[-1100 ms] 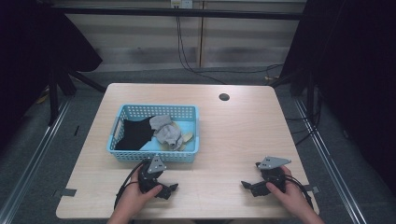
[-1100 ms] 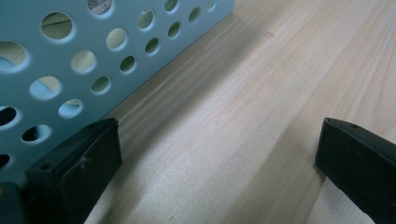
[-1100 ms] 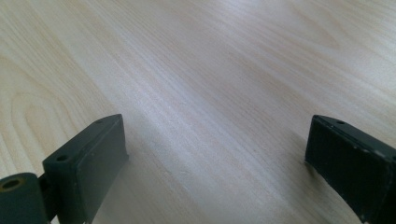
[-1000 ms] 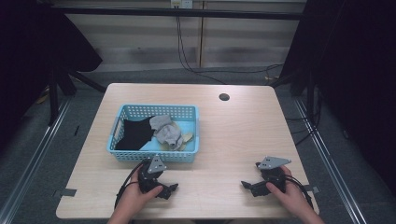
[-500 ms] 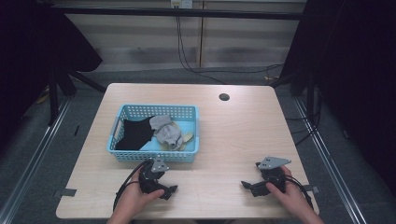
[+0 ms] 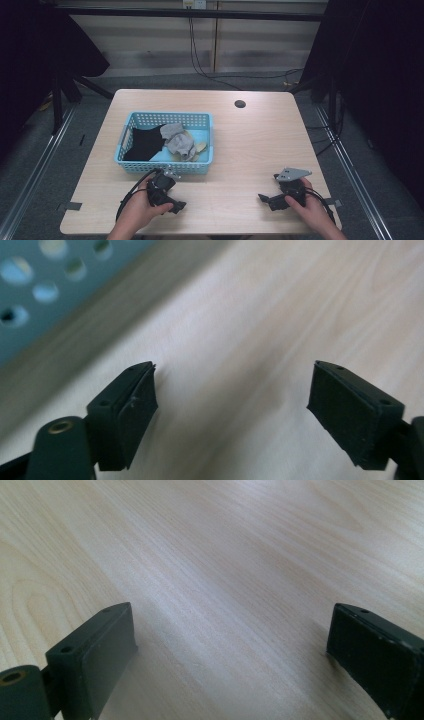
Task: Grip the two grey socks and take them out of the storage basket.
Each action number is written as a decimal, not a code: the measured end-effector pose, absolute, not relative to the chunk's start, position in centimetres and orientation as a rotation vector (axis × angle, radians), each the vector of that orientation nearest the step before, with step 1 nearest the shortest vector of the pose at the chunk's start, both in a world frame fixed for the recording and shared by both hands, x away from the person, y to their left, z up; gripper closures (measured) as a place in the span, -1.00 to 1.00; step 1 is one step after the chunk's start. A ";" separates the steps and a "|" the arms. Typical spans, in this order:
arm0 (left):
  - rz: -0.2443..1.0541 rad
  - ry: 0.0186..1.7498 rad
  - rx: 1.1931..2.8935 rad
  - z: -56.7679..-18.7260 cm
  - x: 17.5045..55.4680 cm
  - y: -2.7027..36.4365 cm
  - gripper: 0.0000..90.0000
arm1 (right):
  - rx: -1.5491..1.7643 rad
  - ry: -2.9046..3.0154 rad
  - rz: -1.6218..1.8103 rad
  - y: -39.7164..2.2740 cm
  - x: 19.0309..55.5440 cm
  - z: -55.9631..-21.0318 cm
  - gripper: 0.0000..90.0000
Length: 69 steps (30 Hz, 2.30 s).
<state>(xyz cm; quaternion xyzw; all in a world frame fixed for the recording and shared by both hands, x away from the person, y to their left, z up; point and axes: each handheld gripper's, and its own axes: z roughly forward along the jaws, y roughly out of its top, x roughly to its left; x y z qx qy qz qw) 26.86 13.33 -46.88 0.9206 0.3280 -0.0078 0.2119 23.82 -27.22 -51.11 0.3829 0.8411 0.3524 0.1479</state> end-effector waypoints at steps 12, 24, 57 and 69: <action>-0.172 0.930 2.803 -44.6 27.5 13.1 -0.51 | 1.101 2.419 1.013 -27.2 23.8 -51.1 -0.90; -0.242 0.943 2.826 -40.2 29.3 12.6 -0.51 | 1.101 2.418 1.015 -27.2 23.8 -51.1 -0.89; -0.082 1.038 2.808 -34.9 38.5 8.6 -0.56 | 1.105 2.410 1.019 -27.2 23.8 -51.1 -0.89; -0.025 1.180 2.766 -36.8 41.6 7.8 -0.48 | 1.105 2.411 1.019 -27.2 23.8 -51.1 -0.89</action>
